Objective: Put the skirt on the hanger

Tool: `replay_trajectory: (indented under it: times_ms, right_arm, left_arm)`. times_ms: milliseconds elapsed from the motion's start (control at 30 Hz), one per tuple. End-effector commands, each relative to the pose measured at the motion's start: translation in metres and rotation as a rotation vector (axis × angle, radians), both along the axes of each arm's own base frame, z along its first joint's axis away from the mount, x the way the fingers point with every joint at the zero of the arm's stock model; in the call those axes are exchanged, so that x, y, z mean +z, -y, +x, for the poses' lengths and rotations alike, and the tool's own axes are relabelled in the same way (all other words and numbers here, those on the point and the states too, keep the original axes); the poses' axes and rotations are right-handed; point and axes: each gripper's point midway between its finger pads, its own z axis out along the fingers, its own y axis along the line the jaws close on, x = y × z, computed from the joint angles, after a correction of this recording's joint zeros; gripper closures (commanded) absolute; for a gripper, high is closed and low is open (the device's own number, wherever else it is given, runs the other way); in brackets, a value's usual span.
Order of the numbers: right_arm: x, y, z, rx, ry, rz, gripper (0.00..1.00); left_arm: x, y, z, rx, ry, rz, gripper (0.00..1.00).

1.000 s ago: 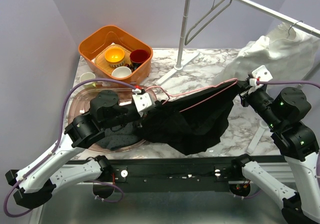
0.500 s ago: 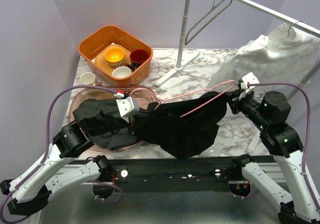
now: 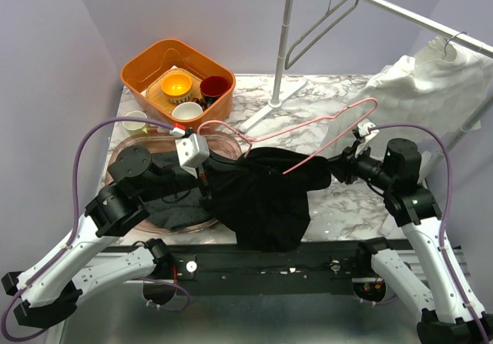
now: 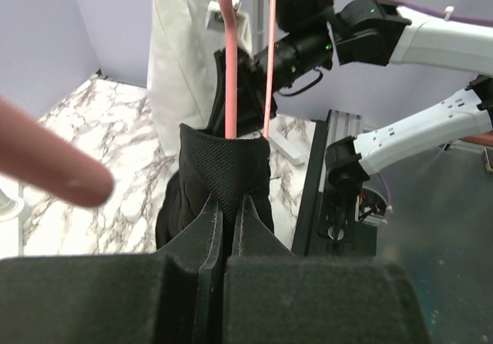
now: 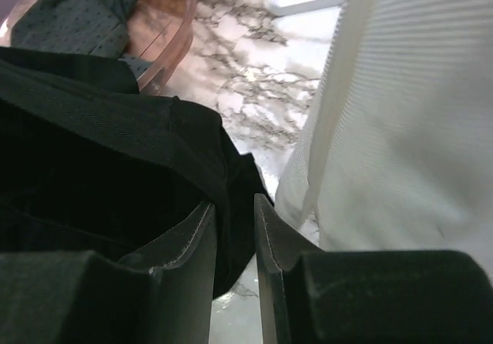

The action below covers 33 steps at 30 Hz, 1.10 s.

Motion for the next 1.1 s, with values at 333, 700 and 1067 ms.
replay_trajectory:
  times_ms: [333,700,1067]
  right_arm:
    - [-0.022,-0.043,-0.019,0.27,-0.203,0.159,0.66]
    - [0.04,0.009,-0.009,-0.017,0.103,0.011,0.99]
    - [0.15,0.076,-0.004,-0.359,0.373,-0.115,0.99]
  left_arm:
    - [0.045,0.002,-0.007,-0.043,0.074,-0.121,1.0]
    - [-0.002,-0.009,-0.007,-0.017,0.082,0.038,1.0]
    - [-0.072,-0.029,0.012,0.051,0.177,0.346,1.0]
